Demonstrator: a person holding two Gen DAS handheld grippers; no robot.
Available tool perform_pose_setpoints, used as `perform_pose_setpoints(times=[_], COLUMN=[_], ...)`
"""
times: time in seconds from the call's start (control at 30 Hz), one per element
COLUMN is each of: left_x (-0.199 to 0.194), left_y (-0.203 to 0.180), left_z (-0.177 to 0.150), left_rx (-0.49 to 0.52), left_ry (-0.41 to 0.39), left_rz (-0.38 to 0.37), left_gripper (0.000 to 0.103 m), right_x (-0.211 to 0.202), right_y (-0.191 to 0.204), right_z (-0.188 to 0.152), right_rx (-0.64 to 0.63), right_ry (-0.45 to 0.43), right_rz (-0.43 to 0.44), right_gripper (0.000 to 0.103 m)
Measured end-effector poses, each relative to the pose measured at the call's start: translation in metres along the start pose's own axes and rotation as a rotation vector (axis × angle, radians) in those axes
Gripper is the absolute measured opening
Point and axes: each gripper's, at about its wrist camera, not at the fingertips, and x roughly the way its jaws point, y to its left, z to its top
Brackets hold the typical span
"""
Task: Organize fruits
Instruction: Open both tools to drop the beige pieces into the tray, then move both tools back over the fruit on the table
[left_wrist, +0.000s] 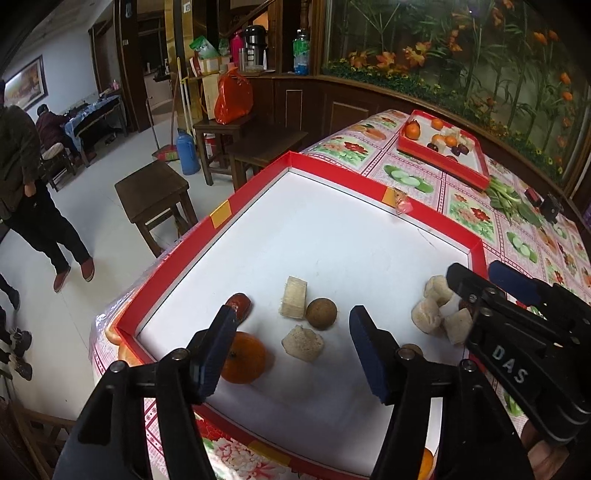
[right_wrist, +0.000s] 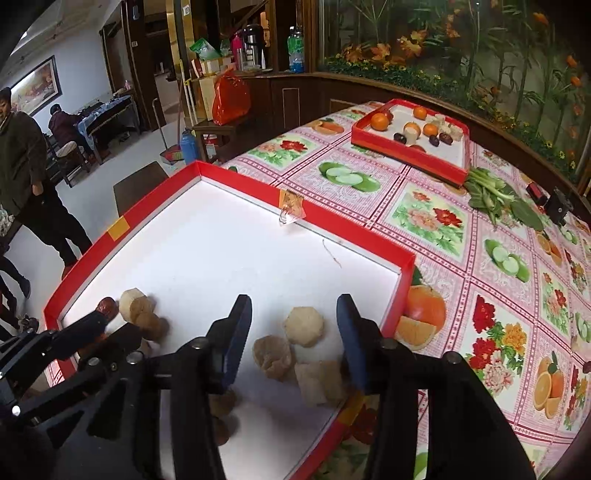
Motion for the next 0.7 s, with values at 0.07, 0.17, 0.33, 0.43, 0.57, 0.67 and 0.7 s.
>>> perform_pose_setpoints(times=[0.07, 0.17, 0.33, 0.43, 0.57, 0.67, 0.7], left_x=[-0.002, -0.005, -0.014, -0.024, -0.033, -0.039, -0.040], left_y=[-0.001, -0.005, -0.016, -0.022, -0.041, -0.064, -0.076], left_z=[0.001, 0.001, 0.001, 0.001, -0.002, -0.007, -0.010], left_rx=[-0.001, 0.001, 0.021, 0.034, 0.051, 0.101, 0.126], left_ry=[-0.003, -0.003, -0.028, -0.072, -0.114, -0.125, -0.124], left_rz=[0.002, 0.003, 0.013, 0.015, -0.025, -0.073, -0.097], left_gripper=[0.063, 0.074, 0.080, 0.080, 0.082, 0.082, 0.082], right_x=[-0.005, -0.012, -0.030, -0.044, -0.065, -0.082, -0.088], right_y=[-0.003, -0.009, -0.025, -0.039, -0.076, -0.122, -0.140], right_z=[0.000, -0.002, -0.005, -0.010, -0.028, -0.051, -0.061], right_rx=[0.005, 0.016, 0.037, 0.049, 0.089, 0.164, 0.193], right_ry=[-0.005, -0.018, -0.049, -0.075, -0.107, -0.114, -0.116], right_rz=[0.000, -0.004, -0.008, -0.030, -0.068, -0.113, -0.144], right_gripper=[0.050, 0.050, 0.059, 0.076, 0.081, 0.082, 0.084])
